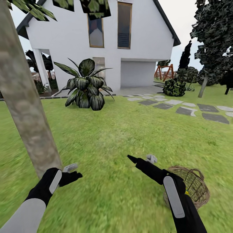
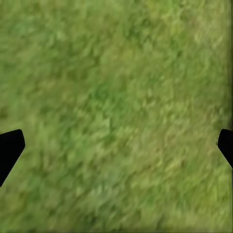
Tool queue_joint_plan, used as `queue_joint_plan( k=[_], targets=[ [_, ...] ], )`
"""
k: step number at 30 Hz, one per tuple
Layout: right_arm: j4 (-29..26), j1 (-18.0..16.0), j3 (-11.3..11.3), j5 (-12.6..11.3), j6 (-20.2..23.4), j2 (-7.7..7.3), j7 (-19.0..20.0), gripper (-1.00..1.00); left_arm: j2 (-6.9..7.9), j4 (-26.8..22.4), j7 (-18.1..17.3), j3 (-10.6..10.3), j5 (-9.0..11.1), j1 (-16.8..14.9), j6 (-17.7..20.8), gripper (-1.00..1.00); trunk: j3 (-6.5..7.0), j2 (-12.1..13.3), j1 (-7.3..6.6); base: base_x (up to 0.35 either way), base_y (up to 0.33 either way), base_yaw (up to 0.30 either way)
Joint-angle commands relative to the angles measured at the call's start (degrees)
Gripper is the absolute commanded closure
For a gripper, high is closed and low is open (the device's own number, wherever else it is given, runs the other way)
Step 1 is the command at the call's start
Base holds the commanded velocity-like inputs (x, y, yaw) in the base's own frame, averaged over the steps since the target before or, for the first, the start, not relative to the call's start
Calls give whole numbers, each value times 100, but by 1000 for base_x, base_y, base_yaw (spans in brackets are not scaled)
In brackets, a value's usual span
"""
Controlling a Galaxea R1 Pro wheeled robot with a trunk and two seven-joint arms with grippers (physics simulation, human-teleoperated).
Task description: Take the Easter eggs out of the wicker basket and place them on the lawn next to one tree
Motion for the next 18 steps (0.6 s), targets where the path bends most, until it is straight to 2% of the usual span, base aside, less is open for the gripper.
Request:
queue_joint_plan(
  k=[1,18],
  targets=[
    [-1,-6,-17,21,32,6,36,-100,-1,-6,-31,17,-21,-2,29,-100,19,38,-23,0,0,-203],
    [16,-6,-300,21,27,5,45,-100,-1,-6,-23,43,-21,-2,25,-100,444,720,-396,0,0,-203]
  ],
)
